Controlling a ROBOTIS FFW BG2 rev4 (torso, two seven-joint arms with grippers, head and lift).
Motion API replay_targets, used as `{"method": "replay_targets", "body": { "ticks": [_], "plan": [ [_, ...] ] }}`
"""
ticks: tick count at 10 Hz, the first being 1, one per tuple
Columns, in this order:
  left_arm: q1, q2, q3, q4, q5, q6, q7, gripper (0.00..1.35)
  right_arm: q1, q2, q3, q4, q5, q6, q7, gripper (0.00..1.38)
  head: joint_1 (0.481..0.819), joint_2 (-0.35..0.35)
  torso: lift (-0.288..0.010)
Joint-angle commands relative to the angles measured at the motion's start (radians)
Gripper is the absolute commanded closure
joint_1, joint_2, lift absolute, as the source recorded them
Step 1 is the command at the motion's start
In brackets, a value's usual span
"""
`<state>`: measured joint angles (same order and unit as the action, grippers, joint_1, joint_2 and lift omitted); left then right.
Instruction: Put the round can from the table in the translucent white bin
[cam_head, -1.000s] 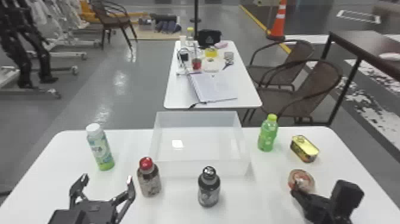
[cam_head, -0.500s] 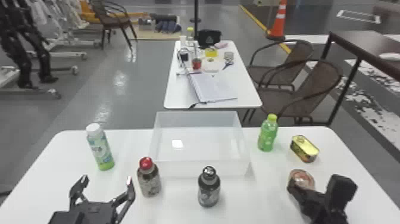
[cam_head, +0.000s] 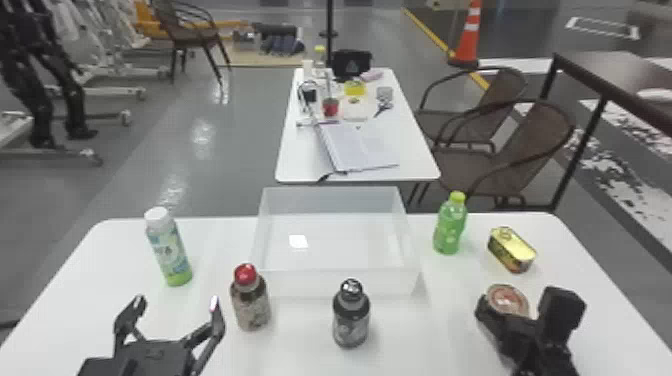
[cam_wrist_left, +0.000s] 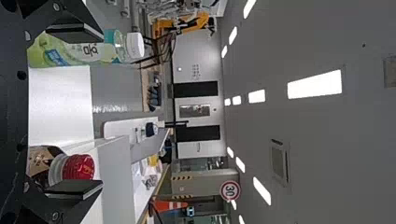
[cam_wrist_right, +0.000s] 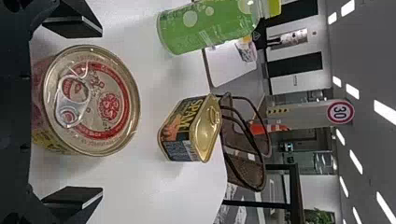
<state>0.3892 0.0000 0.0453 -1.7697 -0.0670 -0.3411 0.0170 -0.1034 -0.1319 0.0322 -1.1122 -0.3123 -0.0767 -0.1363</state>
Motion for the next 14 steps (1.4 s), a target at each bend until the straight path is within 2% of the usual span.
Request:
{"method": "replay_targets", "body": {
  "ticks": [1,3,4,5,6,7,8,9,11,12,14],
  "plan": [
    [0.005,-0.003,0.008,0.003,0.007,-0.006,0.000,0.20,-0.013,0.000,0.000,0.032,0.013,0.000,0.000,0.10,0.549,0.000,-0.100],
    [0.011,-0.003,0.015,0.004,0.013,-0.009,-0.002,0.20,-0.015,-0.008,0.000,0.046,0.035,0.000,0.000,0.11,0.549,0.000,-0.100],
    [0.014,-0.003,0.016,0.006,0.015,-0.010,-0.002,0.20,-0.018,-0.011,0.000,0.052,0.052,-0.006,0.000,0.19,0.549,0.000,-0.100],
    [0.014,-0.003,0.016,0.007,0.016,-0.010,-0.003,0.20,-0.029,-0.014,0.000,0.083,0.027,-0.021,0.023,0.52,0.549,0.000,-0.100],
    [0.013,-0.003,0.016,0.009,0.019,-0.010,-0.003,0.20,-0.045,-0.018,0.000,0.121,0.033,-0.061,0.073,0.63,0.549,0.000,-0.100],
    [0.013,-0.003,0.013,0.012,0.021,-0.009,-0.003,0.20,-0.055,-0.018,0.000,0.137,0.032,-0.084,0.096,0.91,0.549,0.000,-0.100],
    [0.011,-0.003,0.011,0.012,0.021,-0.010,-0.003,0.20,-0.053,-0.015,0.000,0.135,0.019,-0.107,0.101,0.97,0.549,0.000,-0.100],
    [0.011,-0.003,0.010,0.013,0.021,-0.009,-0.003,0.20,-0.045,-0.015,0.000,0.106,0.010,-0.109,0.116,0.96,0.549,0.000,-0.100],
    [-0.003,-0.003,0.002,0.026,0.022,-0.012,-0.003,0.20,0.007,-0.015,-0.002,-0.078,0.002,-0.080,0.116,0.96,0.549,0.000,-0.100],
    [-0.021,-0.003,-0.004,0.041,0.022,-0.019,-0.012,0.20,0.028,-0.020,-0.003,-0.212,0.015,0.020,0.116,0.96,0.549,0.000,-0.100],
    [-0.030,-0.003,-0.005,0.047,0.029,-0.019,-0.022,0.19,0.047,-0.049,-0.006,-0.436,0.018,0.226,0.115,0.96,0.549,0.000,-0.100]
  ]
}}
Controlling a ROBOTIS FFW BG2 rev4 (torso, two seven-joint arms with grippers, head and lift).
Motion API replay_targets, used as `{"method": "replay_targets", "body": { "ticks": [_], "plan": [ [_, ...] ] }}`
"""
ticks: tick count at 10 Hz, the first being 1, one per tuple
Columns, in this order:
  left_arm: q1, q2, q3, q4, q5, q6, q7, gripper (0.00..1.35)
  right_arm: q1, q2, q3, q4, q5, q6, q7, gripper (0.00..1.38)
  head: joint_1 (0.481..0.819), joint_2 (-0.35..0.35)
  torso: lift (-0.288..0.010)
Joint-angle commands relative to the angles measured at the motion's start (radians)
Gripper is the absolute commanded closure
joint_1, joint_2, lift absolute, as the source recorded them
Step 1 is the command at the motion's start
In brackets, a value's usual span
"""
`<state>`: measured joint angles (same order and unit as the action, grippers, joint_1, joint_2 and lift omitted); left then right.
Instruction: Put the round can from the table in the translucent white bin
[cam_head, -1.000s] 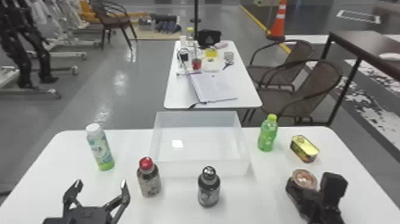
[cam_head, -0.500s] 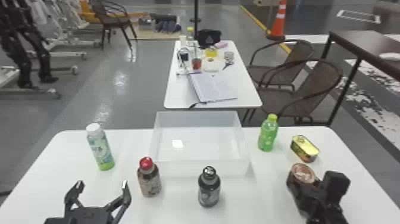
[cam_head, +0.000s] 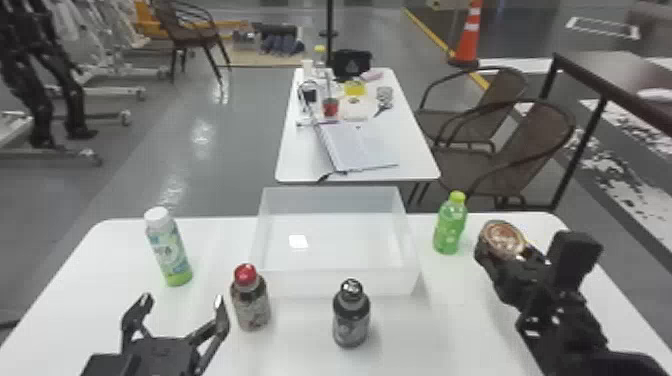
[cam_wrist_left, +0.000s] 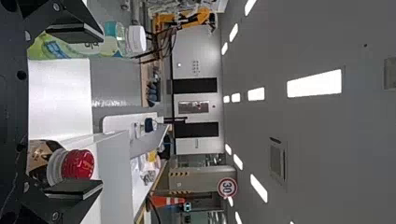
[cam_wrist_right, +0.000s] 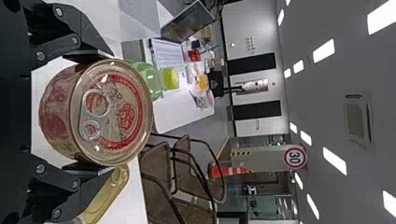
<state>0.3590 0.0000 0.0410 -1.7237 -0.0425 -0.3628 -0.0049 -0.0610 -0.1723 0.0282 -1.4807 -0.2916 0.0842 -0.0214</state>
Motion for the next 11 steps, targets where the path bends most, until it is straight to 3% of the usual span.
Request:
{"method": "replay_targets", "body": {
  "ticks": [1,3,5,8,11],
  "plan": [
    [-0.003,-0.003,-0.003,0.001,0.010,0.010,0.000,0.19,0.000,-0.021,-0.005,-0.148,-0.015,0.150,0.001,0.96,0.549,0.000,-0.100],
    [-0.005,-0.003,-0.004,0.003,0.010,0.018,0.000,0.19,-0.065,-0.047,-0.008,-0.230,-0.047,0.331,0.095,0.96,0.549,0.000,-0.100],
    [-0.017,-0.003,-0.013,0.010,0.009,0.022,-0.007,0.19,-0.154,-0.036,-0.007,-0.187,-0.075,0.419,0.233,0.96,0.549,0.000,-0.100],
    [-0.026,-0.003,-0.018,0.021,0.009,0.027,-0.010,0.19,-0.255,-0.006,0.009,-0.026,-0.078,0.463,0.425,0.96,0.549,0.000,-0.100],
    [-0.029,-0.003,-0.021,0.024,0.010,0.028,-0.010,0.19,-0.408,-0.004,0.062,0.180,0.028,0.519,0.641,0.96,0.549,0.000,-0.100]
  ]
}}
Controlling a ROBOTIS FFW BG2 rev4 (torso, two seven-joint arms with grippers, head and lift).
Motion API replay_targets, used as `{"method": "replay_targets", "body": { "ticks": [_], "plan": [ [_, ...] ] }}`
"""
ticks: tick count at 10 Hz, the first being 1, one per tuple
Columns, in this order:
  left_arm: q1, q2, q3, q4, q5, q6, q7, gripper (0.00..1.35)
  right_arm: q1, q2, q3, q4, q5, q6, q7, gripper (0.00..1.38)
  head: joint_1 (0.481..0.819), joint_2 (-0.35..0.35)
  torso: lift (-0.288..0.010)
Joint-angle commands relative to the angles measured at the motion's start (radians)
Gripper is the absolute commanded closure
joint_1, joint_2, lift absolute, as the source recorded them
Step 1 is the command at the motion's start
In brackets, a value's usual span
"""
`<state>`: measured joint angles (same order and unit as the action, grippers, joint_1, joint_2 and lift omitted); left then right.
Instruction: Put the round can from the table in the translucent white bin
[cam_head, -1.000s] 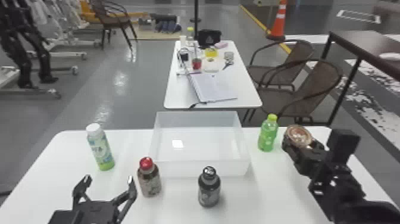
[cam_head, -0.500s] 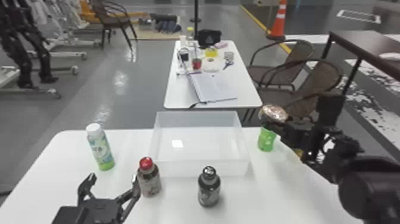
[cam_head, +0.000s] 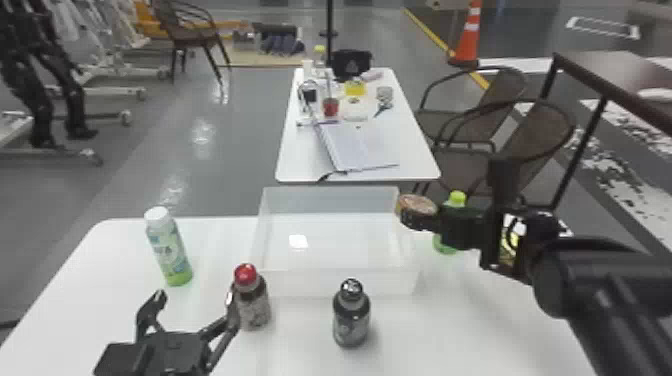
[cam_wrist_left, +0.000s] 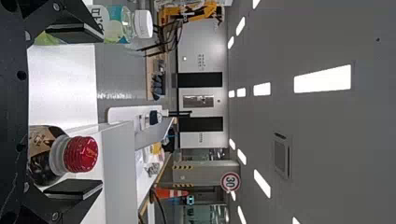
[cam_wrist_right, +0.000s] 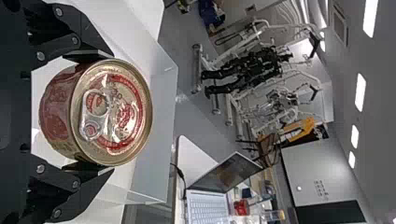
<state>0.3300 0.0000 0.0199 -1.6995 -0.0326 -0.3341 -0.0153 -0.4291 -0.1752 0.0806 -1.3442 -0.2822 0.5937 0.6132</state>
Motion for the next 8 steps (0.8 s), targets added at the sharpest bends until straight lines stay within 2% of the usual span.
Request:
{"method": "replay_targets", "body": {
  "ticks": [1,3,6,8],
  "plan": [
    [-0.005,-0.003,-0.003,0.003,0.000,0.001,0.000,0.19,-0.083,-0.001,0.010,0.083,0.011,0.008,0.020,0.96,0.549,0.000,-0.100],
    [-0.008,-0.003,-0.006,0.006,-0.001,0.004,-0.002,0.19,-0.129,0.010,0.027,0.166,0.021,0.006,0.040,0.96,0.549,0.000,-0.100],
    [-0.015,-0.003,-0.009,0.011,-0.001,0.004,-0.005,0.19,-0.171,0.025,0.096,0.300,-0.040,0.008,0.059,0.97,0.549,0.000,-0.100],
    [-0.020,-0.003,-0.012,0.014,-0.001,0.004,-0.008,0.19,-0.181,0.033,0.143,0.369,-0.086,-0.009,0.059,1.08,0.549,0.000,-0.100]
  ]
}}
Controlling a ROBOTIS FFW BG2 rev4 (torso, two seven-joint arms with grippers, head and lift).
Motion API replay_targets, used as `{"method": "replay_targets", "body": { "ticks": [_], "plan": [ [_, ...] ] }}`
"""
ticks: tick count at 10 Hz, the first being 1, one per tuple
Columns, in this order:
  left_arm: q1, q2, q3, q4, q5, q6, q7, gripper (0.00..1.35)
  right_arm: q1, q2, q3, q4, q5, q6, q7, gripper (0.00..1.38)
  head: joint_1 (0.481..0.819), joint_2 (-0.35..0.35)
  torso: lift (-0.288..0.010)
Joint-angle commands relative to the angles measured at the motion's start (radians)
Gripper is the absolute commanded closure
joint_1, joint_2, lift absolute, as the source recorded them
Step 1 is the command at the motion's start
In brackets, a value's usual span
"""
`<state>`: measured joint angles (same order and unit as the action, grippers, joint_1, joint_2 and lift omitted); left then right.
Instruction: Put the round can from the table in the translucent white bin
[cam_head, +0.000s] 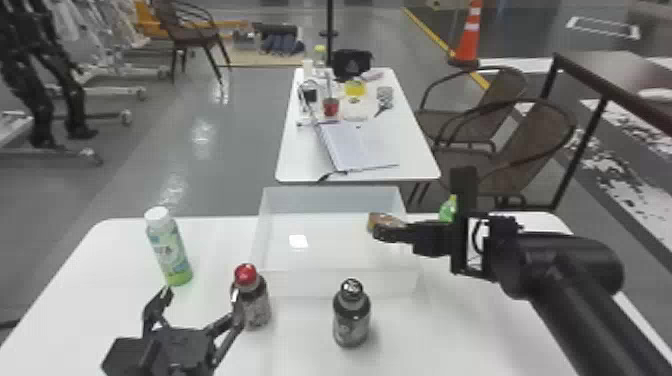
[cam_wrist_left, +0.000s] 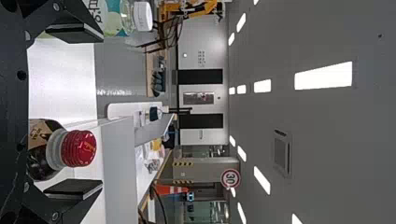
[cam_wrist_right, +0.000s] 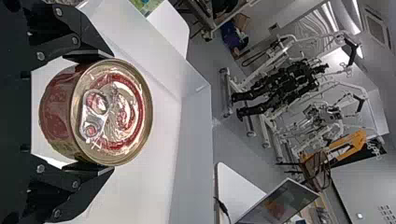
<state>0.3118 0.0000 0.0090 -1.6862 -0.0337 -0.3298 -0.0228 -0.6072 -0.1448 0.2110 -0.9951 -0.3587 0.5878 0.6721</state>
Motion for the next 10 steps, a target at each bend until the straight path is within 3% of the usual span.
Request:
{"method": "replay_targets", "body": {
  "ticks": [1,3,5,6,7,8,10],
  "plan": [
    [-0.002,-0.003,0.000,0.002,0.000,0.000,0.000,0.19,-0.008,0.002,0.027,0.044,-0.034,-0.005,0.000,1.08,0.549,0.000,-0.100],
    [-0.003,-0.003,-0.001,0.007,0.000,0.000,-0.002,0.19,-0.014,0.005,0.031,0.066,-0.037,-0.008,0.000,1.03,0.549,0.000,-0.100],
    [-0.003,-0.003,-0.001,0.007,0.000,0.001,-0.002,0.19,-0.017,0.004,0.031,0.073,-0.059,-0.031,-0.005,0.36,0.549,0.000,-0.100],
    [-0.003,-0.003,0.000,0.007,0.000,0.001,-0.002,0.19,-0.020,0.002,0.031,0.076,-0.062,-0.039,-0.006,0.10,0.549,0.000,-0.100],
    [-0.003,-0.003,0.000,0.007,-0.002,0.000,-0.003,0.19,-0.022,0.002,0.031,0.078,-0.062,-0.040,-0.006,0.07,0.549,0.000,-0.100],
    [-0.003,-0.003,0.002,0.007,-0.006,-0.003,-0.005,0.19,-0.020,-0.001,0.031,0.073,-0.065,-0.054,-0.006,0.12,0.549,0.000,-0.100],
    [-0.003,-0.003,0.008,0.003,-0.018,-0.029,-0.006,0.19,0.030,-0.009,0.010,-0.076,-0.032,-0.111,-0.037,0.14,0.549,0.000,-0.100]
  ]
}}
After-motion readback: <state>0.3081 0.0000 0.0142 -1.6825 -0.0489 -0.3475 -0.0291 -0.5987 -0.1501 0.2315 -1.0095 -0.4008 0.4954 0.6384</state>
